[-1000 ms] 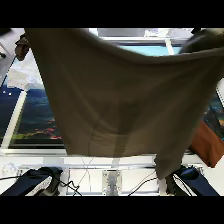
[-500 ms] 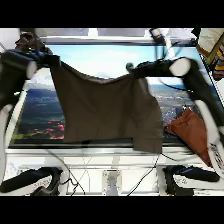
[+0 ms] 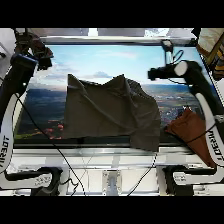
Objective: Fold the shirts.
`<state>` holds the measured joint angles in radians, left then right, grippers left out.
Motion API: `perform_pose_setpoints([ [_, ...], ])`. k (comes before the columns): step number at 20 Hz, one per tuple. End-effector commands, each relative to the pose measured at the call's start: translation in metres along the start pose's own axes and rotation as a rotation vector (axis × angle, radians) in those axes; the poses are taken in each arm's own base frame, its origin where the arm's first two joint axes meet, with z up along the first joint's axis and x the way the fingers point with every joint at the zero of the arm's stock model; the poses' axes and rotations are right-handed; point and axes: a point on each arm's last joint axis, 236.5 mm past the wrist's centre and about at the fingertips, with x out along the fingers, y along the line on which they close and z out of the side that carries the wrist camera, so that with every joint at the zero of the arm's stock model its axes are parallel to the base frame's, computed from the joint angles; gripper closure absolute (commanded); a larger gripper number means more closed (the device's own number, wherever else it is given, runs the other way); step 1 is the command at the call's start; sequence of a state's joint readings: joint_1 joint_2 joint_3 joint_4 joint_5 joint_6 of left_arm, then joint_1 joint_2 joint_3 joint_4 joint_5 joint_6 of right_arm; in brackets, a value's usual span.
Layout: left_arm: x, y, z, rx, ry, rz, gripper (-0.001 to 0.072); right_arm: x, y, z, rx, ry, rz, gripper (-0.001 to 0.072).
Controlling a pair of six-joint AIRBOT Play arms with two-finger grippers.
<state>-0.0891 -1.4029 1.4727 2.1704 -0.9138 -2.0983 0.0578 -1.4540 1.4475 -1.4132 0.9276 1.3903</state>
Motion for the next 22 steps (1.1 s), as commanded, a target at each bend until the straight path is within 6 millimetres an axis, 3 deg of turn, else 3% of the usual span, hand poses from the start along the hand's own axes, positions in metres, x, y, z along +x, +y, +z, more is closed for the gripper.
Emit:
perform_pose_setpoints([
  [1,-0.014,0.062,-0.057,0.027,0.227,0.172,0.0426,-0.04,-0.064,-0.061,0.1,0.208,-0.099,0.0334],
  [3,-0.029,0.085,-0.098,0.021,0.328,0.224,0.0426,-0.052,-0.067,-0.095,0.133,0.26,-0.058,0.0333],
  [5,-0.049,0.102,-0.149,0.044,0.438,0.265,0.0426,-0.053,-0.059,-0.144,0.2,0.339,-0.001,0.0324],
  [8,-0.082,0.102,-0.219,0.032,0.571,0.219,0.0426,-0.043,-0.025,-0.219,0.288,0.463,0.144,0.0323],
  [11,-0.107,0.098,-0.259,-0.011,0.627,0.165,0.0426,-0.027,-0.004,-0.272,0.354,0.53,0.194,0.0323],
  [14,-0.129,0.091,-0.266,-0.073,0.626,0.104,0.0426,-0.015,-0.002,-0.292,0.373,0.526,0.184,0.0323],
  [17,-0.143,0.085,-0.261,-0.118,0.595,0.05,0.0426,-0.013,0.0,-0.302,0.367,0.538,0.186,0.0323],
  [22,-0.159,0.073,-0.274,-0.122,0.658,-0.013,0.0425,-0.012,0.012,-0.322,0.403,0.575,0.21,0.0323],
])
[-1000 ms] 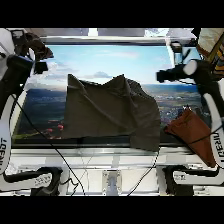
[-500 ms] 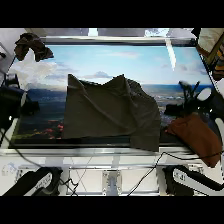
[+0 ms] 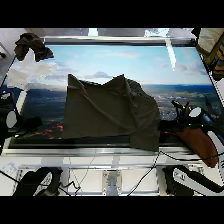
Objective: Fold the shirts.
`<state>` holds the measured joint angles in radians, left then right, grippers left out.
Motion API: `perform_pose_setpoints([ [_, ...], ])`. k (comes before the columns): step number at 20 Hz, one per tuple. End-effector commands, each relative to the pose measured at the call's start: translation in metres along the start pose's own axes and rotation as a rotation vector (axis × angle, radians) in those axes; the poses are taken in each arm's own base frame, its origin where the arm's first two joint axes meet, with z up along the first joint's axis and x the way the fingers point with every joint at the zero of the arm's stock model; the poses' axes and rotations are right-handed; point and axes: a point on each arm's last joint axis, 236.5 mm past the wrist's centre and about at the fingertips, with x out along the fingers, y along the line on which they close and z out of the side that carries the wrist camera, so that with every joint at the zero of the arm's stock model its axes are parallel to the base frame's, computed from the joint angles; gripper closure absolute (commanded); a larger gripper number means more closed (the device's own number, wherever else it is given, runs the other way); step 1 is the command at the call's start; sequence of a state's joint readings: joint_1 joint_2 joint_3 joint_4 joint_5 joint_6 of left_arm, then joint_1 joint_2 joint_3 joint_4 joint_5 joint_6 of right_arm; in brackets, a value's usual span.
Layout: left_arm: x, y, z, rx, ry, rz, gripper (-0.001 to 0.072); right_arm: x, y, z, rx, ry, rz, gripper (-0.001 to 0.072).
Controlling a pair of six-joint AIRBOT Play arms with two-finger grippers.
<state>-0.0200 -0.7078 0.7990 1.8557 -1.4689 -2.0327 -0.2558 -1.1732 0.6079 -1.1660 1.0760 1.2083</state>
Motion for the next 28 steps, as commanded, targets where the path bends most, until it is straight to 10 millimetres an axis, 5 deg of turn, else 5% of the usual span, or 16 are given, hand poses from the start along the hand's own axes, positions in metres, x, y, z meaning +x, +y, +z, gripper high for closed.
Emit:
perform_pose_setpoints([
  [1,-0.004,-0.008,-0.015,0.011,0.046,-0.047,0.0425,0.01,0.005,-0.013,0.027,0.023,0.032,0.0323],
  [7,-0.004,-0.012,-0.017,0.014,0.054,-0.066,0.0425,0.013,0.031,-0.01,0.06,-0.003,0.146,0.0358],
  [10,-0.004,-0.012,-0.017,0.021,0.054,-0.066,0.0425,0.011,0.041,-0.004,0.054,-0.027,0.191,0.0679],
  [15,-0.004,-0.013,-0.015,0.033,0.046,-0.07,0.0426,0.008,0.045,-0.008,0.041,-0.014,0.203,0.0691],
  [18,-0.001,-0.038,-0.011,0.089,0.03,-0.166,0.0426,0.001,0.046,-0.012,0.015,-0.014,0.193,0.069],
  [21,0.021,-0.063,-0.044,0.173,0.198,-0.234,0.0426,-0.002,0.05,-0.014,0.011,-0.014,0.205,0.069],
  [25,0.054,-0.07,-0.039,0.129,0.267,-0.231,0.0426,-0.008,0.054,-0.012,0.001,-0.033,0.211,0.069],
  [28,0.067,-0.077,-0.059,0.035,0.465,-0.306,0.0443,-0.012,0.055,-0.01,-0.026,-0.053,0.209,0.069],
])
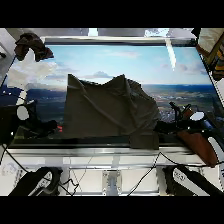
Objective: Fold the shirts.
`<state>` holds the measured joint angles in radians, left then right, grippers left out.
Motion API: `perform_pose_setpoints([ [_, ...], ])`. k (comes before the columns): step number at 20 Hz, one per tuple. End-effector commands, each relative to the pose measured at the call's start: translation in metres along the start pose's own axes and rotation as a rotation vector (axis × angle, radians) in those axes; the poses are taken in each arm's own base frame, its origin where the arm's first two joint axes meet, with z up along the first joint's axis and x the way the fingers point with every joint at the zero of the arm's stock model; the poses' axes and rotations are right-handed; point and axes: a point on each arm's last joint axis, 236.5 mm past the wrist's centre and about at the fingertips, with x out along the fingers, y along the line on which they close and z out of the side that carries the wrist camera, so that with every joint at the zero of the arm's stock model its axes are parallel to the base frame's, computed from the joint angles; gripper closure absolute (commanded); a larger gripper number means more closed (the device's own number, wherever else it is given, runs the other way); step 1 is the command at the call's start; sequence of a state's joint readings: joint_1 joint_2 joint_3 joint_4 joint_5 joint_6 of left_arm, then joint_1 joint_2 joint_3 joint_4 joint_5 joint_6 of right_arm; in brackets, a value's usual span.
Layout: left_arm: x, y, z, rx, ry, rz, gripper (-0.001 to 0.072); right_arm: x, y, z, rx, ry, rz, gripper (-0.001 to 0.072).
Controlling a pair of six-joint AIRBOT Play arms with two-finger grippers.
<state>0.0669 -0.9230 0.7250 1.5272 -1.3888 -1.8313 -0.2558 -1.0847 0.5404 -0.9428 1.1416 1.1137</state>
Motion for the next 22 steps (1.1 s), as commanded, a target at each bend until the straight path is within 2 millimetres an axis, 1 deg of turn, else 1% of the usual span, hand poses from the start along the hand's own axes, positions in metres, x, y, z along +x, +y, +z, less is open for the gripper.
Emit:
perform_pose_setpoints([
  [1,0.021,-0.019,-0.012,-0.1,0.185,-0.172,0.0501,-0.004,0.004,0.002,-0.026,-0.018,0.002,0.069],
  [3,0.022,-0.036,-0.006,-0.17,0.23,-0.321,0.051,-0.005,0.005,0.002,-0.029,-0.022,0.003,0.069],
  [4,0.022,-0.036,-0.004,-0.201,0.24,-0.347,0.051,-0.006,0.005,0.002,-0.03,-0.024,0.003,0.069],
  [6,0.025,-0.025,0.0,-0.232,0.238,-0.344,0.0515,-0.007,0.007,0.003,-0.03,-0.032,0.007,0.069],
  [7,0.025,-0.023,0.001,-0.235,0.239,-0.357,0.0545,-0.007,0.007,0.004,-0.029,-0.035,0.008,0.069],
  [11,0.036,-0.01,-0.006,-0.293,0.327,-0.375,0.0552,-0.007,0.013,0.007,-0.016,-0.047,0.035,0.069],
  [16,0.057,-0.005,-0.003,-0.316,0.355,-0.356,0.0552,-0.007,0.017,0.009,-0.008,-0.054,0.052,0.069],
  [19,0.071,-0.002,-0.012,-0.322,0.428,-0.337,0.0551,-0.008,0.02,0.01,-0.001,-0.059,0.065,0.069],
  [22,0.081,-0.001,-0.013,-0.321,0.455,-0.335,0.0551,-0.008,0.021,0.01,0.0,-0.06,0.068,0.069],
])
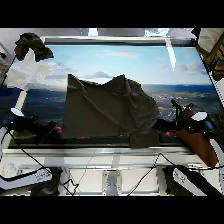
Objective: Fold the shirts.
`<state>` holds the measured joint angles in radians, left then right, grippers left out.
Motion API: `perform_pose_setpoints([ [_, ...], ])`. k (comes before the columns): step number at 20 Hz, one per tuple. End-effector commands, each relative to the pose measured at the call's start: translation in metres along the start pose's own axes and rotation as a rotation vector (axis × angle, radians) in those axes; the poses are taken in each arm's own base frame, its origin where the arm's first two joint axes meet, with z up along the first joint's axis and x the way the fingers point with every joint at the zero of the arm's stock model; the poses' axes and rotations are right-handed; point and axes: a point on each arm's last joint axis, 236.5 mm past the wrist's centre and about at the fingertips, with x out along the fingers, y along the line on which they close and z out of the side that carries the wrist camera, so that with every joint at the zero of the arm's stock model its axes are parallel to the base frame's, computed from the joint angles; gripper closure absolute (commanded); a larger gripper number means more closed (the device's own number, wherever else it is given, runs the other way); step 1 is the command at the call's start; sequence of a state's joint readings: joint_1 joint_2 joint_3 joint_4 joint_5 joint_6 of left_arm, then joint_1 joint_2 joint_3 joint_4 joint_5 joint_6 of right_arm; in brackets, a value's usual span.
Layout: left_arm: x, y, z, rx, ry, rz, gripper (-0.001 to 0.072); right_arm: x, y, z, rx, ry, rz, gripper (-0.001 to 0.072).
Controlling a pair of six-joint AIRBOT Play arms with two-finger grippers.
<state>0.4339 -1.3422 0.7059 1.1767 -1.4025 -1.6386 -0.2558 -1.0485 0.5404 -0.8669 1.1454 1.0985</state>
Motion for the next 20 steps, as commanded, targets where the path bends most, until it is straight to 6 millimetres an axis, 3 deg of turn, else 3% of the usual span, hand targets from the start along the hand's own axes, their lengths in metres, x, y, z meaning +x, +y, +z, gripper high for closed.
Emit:
perform_pose_setpoints([
  [1,0.012,0.006,0.006,-0.014,0.027,0.009,0.0551,0.0,0.002,0.001,0.005,-0.003,0.009,0.069],
  [10,0.018,-0.017,0.006,0.025,0.059,-0.099,0.0552,0.0,0.002,0.001,0.007,-0.003,0.009,0.069],
  [20,0.018,-0.017,0.02,0.051,0.0,-0.096,0.0531,0.0,0.002,0.001,0.008,-0.004,0.01,0.0691],
])
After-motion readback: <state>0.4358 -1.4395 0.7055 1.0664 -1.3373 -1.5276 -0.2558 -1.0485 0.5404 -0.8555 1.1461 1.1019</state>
